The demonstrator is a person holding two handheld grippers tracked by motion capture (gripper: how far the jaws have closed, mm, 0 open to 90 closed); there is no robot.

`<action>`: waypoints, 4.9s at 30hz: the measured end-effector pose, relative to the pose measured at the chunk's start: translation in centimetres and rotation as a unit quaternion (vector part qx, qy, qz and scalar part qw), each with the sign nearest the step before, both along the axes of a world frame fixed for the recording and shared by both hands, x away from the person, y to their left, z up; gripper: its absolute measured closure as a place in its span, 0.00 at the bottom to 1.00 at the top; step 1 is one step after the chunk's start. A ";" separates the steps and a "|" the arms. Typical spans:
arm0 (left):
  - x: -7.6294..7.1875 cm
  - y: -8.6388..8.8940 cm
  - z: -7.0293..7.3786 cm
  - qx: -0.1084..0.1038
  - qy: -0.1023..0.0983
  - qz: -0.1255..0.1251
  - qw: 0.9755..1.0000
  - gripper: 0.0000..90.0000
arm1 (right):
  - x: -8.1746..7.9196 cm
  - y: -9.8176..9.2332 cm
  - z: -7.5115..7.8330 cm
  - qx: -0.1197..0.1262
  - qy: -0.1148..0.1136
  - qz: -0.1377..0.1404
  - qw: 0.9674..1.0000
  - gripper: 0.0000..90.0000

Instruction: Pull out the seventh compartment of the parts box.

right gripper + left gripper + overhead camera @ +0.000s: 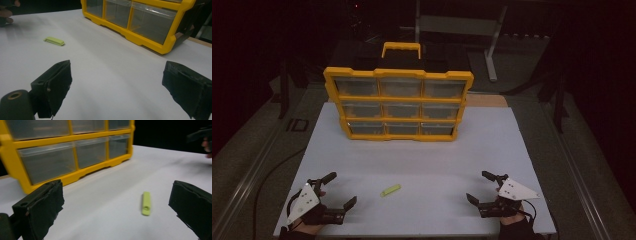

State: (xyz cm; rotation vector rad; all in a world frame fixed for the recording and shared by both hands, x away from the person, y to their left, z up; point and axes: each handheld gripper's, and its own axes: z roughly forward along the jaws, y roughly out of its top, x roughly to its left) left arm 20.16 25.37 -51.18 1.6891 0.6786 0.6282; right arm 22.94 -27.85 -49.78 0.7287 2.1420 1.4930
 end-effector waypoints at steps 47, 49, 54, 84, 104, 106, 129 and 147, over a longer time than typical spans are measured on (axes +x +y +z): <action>3.4 -1.4 10.8 0.057 -0.096 -0.041 0.993 0.00 | -0.2 0.3 0.5 0.005 -0.002 0.010 1.000 0.10; 3.7 -1.6 11.4 0.062 -0.102 -0.045 0.992 0.00 | -0.2 0.4 0.5 0.004 -0.003 0.010 1.000 0.10; 4.7 -2.0 12.4 0.071 -0.112 -0.052 0.990 0.00 | -0.2 0.5 0.5 0.005 -0.001 0.013 1.000 0.10; 10.5 -5.7 12.6 0.144 -0.135 -0.066 0.978 0.00 | -0.2 0.6 0.5 0.005 -0.001 0.016 1.000 0.10; 14.9 -7.4 7.9 0.220 -0.134 -0.076 0.963 0.04 | -0.1 0.6 0.3 0.006 0.004 0.019 1.000 0.10; 15.0 -7.4 7.5 0.235 -0.146 -0.068 0.959 0.06 | -0.1 0.5 0.3 0.006 0.005 0.020 1.000 0.10; 17.7 -8.0 4.8 0.345 -0.186 -0.065 0.918 0.55 | 0.0 0.6 0.2 0.010 0.011 0.022 1.000 0.10; 19.1 -8.5 3.9 0.388 -0.179 -0.078 0.901 0.65 | 0.0 0.5 0.1 0.011 0.012 0.020 1.000 0.10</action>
